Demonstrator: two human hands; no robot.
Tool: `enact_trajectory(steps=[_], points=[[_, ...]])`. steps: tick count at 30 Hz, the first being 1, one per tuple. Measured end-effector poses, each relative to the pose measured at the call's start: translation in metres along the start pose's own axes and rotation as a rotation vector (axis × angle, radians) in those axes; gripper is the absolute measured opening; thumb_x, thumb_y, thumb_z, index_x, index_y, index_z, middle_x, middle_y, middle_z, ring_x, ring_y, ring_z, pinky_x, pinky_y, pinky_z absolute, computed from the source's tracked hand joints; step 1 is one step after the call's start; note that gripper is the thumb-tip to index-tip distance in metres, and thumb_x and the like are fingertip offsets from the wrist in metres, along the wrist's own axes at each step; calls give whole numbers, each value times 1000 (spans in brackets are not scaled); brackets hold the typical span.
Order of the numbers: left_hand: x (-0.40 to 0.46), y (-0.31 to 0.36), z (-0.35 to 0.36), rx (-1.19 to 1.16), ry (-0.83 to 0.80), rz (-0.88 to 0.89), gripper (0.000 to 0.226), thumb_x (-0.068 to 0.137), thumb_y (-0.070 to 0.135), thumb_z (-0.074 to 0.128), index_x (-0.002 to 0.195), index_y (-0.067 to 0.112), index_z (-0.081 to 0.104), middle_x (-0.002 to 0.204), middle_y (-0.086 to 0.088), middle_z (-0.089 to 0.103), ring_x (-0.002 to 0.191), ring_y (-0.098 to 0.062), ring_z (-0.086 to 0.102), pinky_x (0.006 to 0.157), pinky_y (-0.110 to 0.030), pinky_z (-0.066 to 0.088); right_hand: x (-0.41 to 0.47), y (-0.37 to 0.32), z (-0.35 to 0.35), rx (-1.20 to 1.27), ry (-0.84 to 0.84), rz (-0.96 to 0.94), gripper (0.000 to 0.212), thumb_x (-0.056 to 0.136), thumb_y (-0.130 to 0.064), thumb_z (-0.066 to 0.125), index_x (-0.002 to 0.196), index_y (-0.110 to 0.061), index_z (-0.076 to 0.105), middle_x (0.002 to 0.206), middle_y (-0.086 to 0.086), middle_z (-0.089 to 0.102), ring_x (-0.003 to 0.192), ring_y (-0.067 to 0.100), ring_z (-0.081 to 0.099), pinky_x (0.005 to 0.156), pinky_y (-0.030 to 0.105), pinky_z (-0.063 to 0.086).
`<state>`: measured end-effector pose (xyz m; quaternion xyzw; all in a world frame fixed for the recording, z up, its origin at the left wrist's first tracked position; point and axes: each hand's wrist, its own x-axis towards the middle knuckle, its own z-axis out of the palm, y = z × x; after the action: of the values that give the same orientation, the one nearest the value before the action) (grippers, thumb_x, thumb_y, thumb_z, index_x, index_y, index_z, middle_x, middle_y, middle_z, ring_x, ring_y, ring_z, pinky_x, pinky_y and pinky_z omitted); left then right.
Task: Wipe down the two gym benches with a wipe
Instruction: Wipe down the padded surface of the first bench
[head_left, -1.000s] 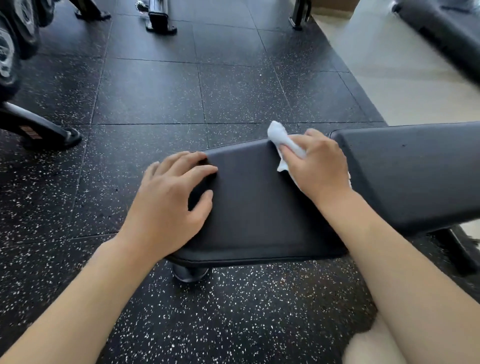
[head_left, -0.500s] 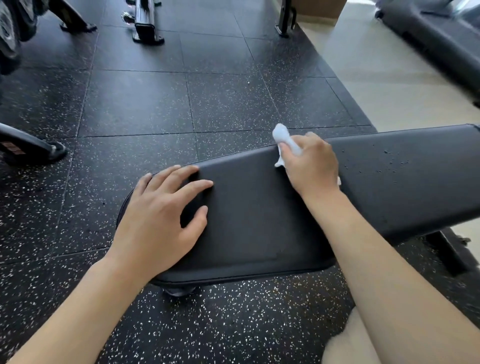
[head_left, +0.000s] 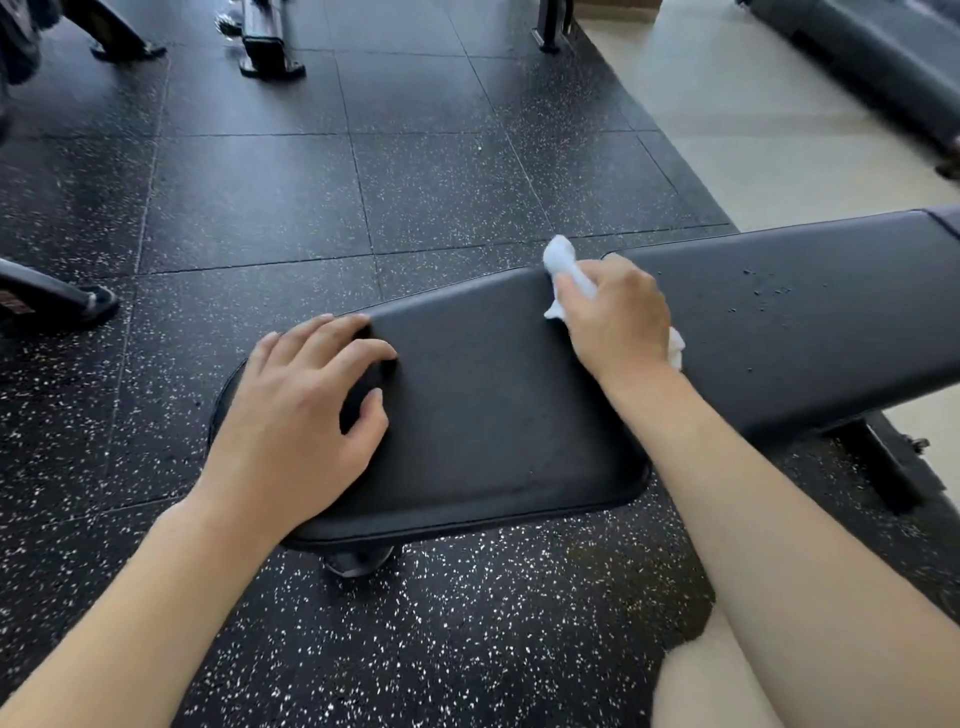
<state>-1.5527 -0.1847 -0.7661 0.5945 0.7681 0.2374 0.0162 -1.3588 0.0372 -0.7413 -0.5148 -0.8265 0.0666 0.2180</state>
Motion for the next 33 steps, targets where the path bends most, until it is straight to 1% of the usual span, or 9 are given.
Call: enact_trajectory(steps=[3,8,15,17,23,26,28,30,33], points=[[-1,5,4,19,-17,54,41,92,22,54,130,19,70,149,-4,60,143,-34,50,115,-64,35,-33,-23,-5,-6,-4,-247,20,98,-35,60,100,-19,71,83,1,50,82,37,59,68,42,42],[9,23,11,-74,-95,77,42,91,27,57,130,17,68,150,1,60,147,-28,47,118,-63,33,-116,-45,-18,89,-110,-581,26,101,-37,59,113,-20,75,81,-3,53,72,21,48,62,41,40],[14,38,15,-116,-205,233,45,93,40,54,136,31,65,155,14,52,152,-15,38,128,-54,20,-81,29,-40,-22,31,-27,15,99,-28,63,102,-18,73,79,-12,54,74,19,48,67,44,51],[13,31,12,-119,-211,244,46,95,43,53,138,32,65,156,15,52,152,-14,39,129,-49,21,-89,12,-37,-49,37,-79,17,99,-30,64,98,-17,75,79,-4,51,76,26,52,68,45,47],[0,6,6,-118,-122,212,47,96,39,51,138,22,64,154,3,56,147,-25,45,123,-48,33,-145,-62,-20,-44,-65,-499,31,92,-31,68,120,-19,73,85,2,55,73,28,51,60,45,44],[-2,4,6,-99,-103,209,48,96,39,52,139,21,64,154,3,56,147,-24,45,124,-48,32,-114,-41,-23,-115,-24,-427,26,97,-34,62,120,-28,72,81,2,51,74,32,55,63,44,49],[-2,4,6,-97,-101,201,48,96,40,53,139,21,65,155,4,56,148,-22,45,124,-49,32,-86,-10,-29,-254,18,-199,19,100,-40,56,110,-31,69,81,1,47,79,35,57,69,45,52],[-2,3,5,-104,-103,194,48,96,40,53,139,21,65,154,4,56,148,-22,45,124,-49,32,-75,13,-35,-200,18,28,30,104,-43,50,94,-23,70,84,3,50,83,35,56,76,43,51],[-2,4,5,-105,-107,189,49,96,40,54,139,21,65,155,5,55,148,-22,44,124,-49,32,-91,-2,-32,-216,26,-35,26,104,-36,49,120,-34,70,83,1,52,80,29,54,70,40,46]])
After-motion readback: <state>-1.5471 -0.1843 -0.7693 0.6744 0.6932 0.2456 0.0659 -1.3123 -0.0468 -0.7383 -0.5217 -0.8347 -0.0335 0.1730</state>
